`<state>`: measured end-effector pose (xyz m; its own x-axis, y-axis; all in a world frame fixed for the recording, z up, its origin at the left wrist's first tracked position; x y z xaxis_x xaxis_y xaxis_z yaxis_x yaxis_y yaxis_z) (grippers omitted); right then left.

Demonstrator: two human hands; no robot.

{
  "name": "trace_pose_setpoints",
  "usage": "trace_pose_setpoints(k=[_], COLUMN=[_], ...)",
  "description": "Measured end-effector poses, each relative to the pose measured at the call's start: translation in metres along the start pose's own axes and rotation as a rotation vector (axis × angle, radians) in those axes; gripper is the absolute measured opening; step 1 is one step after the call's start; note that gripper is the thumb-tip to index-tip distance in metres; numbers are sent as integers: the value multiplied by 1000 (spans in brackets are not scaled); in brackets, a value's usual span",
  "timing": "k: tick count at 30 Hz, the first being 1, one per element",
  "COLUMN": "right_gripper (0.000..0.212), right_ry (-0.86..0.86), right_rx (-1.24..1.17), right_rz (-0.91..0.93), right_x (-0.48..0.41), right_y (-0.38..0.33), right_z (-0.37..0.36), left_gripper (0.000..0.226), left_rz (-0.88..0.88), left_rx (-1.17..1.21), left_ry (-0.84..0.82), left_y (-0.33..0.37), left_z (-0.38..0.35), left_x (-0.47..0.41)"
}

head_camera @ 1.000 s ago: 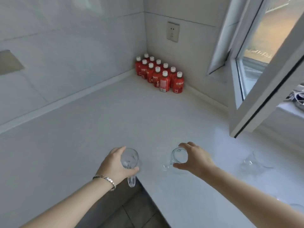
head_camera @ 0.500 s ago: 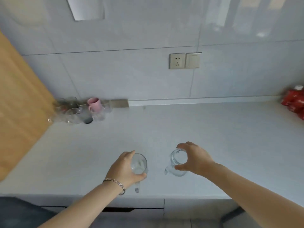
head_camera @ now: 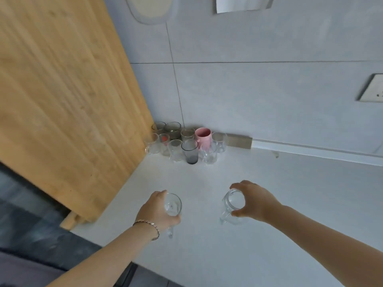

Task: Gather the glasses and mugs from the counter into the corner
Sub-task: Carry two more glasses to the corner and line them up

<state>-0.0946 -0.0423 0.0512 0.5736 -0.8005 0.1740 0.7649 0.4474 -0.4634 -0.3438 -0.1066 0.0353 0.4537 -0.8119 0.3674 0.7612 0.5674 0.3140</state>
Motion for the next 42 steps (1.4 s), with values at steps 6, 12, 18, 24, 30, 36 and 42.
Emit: trace_pose_setpoints(k=[6,12,18,24,30,36,42], right_gripper=[68,69,69,68,70,86,81], right_ry=[-83,-121,-92,-141,-204,5,170], right_rx=[15,-17,-38,15,10,-216,-289], right_rz=[112,123,55,54,27,-117,-312], right_x=[-108,-190,-264,-340,-383,-372,-370], right_y=[-28,-56,-91,-124,-134,-132,-135], right_z=[-2,-28,-56,-76,-88,-100,-116], left_gripper=[79,69,60,62,68,60,72], left_rz=[109,99,-27,-126,-180,-230,-283], left_rx=[60,14,-126,-227,-214,-294,-271], left_ry=[53,42,34,-75,-152,-145,-157], left_y=[-24,-48,-57,-62,-63,-61,-56], left_z=[26,53,75,75,70,69,74], left_x=[-79,-178,-282,-337,-352,-357,-361])
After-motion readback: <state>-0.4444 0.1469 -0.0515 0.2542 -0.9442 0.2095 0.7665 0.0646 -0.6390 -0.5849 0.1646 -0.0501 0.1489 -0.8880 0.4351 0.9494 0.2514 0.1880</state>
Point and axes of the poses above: each hand's wrist, its own x-axis away from the middle knuckle, its own z-axis out of the back of the hand, y = z × x, the point moved 2 cm from there along -x, towards the middle knuckle, and after that the axes turned 13 degrees about z, right-handed, at the moved point
